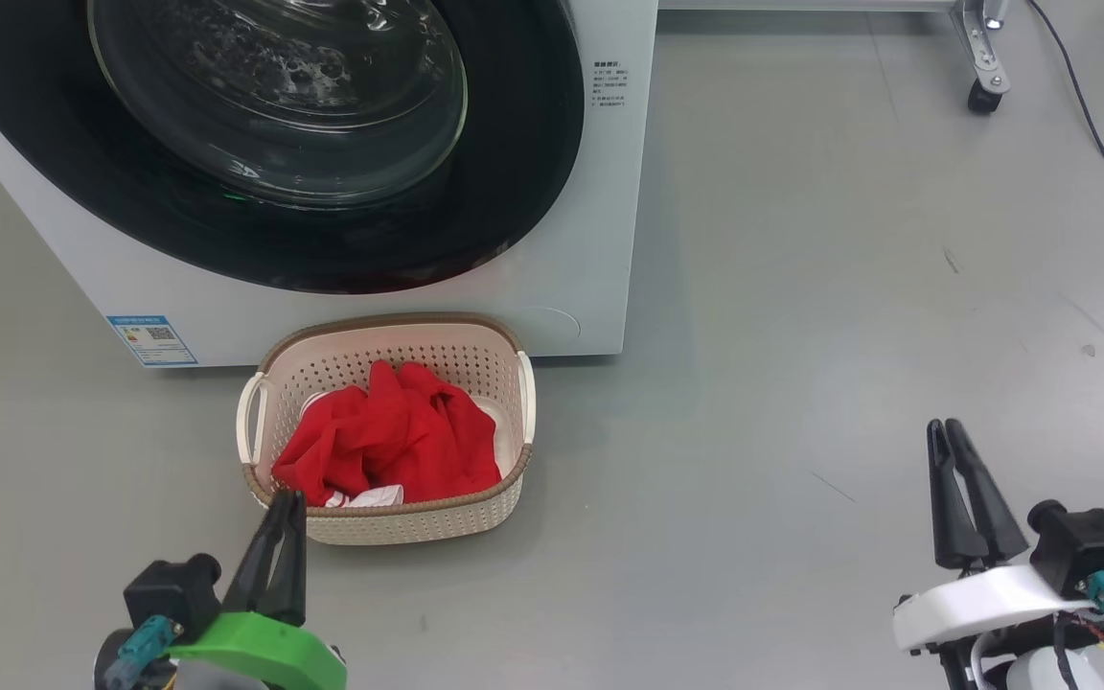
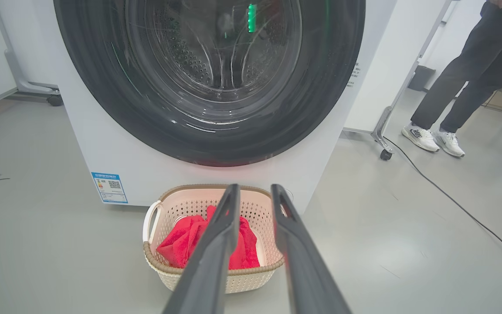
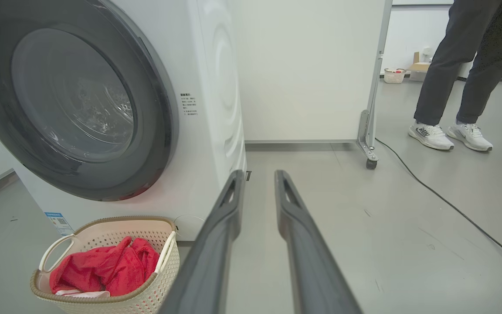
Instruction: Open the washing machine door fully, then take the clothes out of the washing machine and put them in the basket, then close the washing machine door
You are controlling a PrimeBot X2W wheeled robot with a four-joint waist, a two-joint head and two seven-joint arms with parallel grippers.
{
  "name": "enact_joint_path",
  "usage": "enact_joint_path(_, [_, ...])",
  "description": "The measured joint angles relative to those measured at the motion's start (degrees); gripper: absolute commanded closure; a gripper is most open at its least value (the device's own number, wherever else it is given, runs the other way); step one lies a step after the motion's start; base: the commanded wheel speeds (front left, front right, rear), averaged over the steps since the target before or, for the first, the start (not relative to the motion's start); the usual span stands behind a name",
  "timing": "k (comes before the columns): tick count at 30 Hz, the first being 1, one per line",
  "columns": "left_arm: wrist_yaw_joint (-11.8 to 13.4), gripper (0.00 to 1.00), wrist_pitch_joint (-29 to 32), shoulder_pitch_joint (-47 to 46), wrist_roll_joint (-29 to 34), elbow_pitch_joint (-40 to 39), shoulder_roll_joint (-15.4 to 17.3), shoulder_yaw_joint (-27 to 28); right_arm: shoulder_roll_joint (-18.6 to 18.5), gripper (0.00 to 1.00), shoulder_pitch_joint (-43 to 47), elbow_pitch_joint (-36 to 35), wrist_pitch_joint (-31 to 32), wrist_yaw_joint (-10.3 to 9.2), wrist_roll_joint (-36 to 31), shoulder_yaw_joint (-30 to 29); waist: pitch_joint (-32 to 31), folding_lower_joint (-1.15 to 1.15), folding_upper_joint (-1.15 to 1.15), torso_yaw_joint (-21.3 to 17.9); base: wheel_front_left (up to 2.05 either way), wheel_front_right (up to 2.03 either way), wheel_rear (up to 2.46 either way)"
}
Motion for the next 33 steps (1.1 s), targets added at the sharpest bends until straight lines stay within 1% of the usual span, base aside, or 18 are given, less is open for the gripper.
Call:
enact_joint_path(4, [0.0,1.0,0.2,1.2,-0.1,1.5,-0.6,-0.1,0.8,1.0,1.2,1.8,0.0,0.01,0.2,0.2,0.0,0.0,0.0,0.0,0.0,0.0,0.0])
enact_joint_path(7, [0.0,1.0,0.2,1.2,-1.5,1.2,-0.6,-0.1,0.8,1.0,1.2,1.9,0.1,0.02,1.5,0.2,-0.1,0.0,0.0,0.0,0.0,0.0,0.0])
enact_joint_path(12, [0.0,1.0,0.8,1.2,-5.0,0.6,-0.6,0.3,0.9,1.0,1.2,1.9,0.8,0.11,5.0,0.0,-0.4,0.0,0.0,0.0,0.0,0.0,0.0])
enact_joint_path(15, [0.0,1.0,1.5,1.2,-7.8,0.5,-0.6,0.6,0.9,1.0,1.2,2.1,1.5,0.55,7.9,-0.3,-0.5,0.0,0.0,-0.1,0.0,0.0,0.0])
enact_joint_path(20, [0.0,1.0,2.5,1.2,-10.9,0.3,-0.6,1.5,1.0,1.0,1.1,2.4,2.6,0.59,13.3,-0.8,-0.7,0.0,0.0,-0.1,0.0,0.0,0.0])
enact_joint_path(24, [0.0,1.0,3.3,1.2,-13.7,0.1,-0.6,2.1,1.0,1.0,0.9,2.5,3.4,1.04,16.1,-1.2,-0.9,0.0,0.0,-0.1,0.0,0.0,0.0])
enact_joint_path(31, [0.0,1.0,4.8,1.2,-18.1,-0.4,-0.6,3.0,1.1,1.0,0.8,3.2,4.7,1.13,21.4,-2.0,-1.1,0.0,0.0,-0.1,0.0,0.0,0.0])
enact_joint_path(32, [0.0,1.0,5.1,1.2,-19.3,-0.5,-0.6,3.4,1.1,1.0,0.7,3.3,5.3,1.45,22.8,-2.3,-1.2,0.0,0.0,-0.1,0.0,0.0,0.0])
enact_joint_path(33, [0.0,1.0,5.1,1.2,-19.3,-0.5,-0.6,3.4,1.1,1.0,0.7,3.3,5.3,1.45,22.8,-2.3,-1.2,0.0,0.0,-0.1,0.0,0.0,0.0])
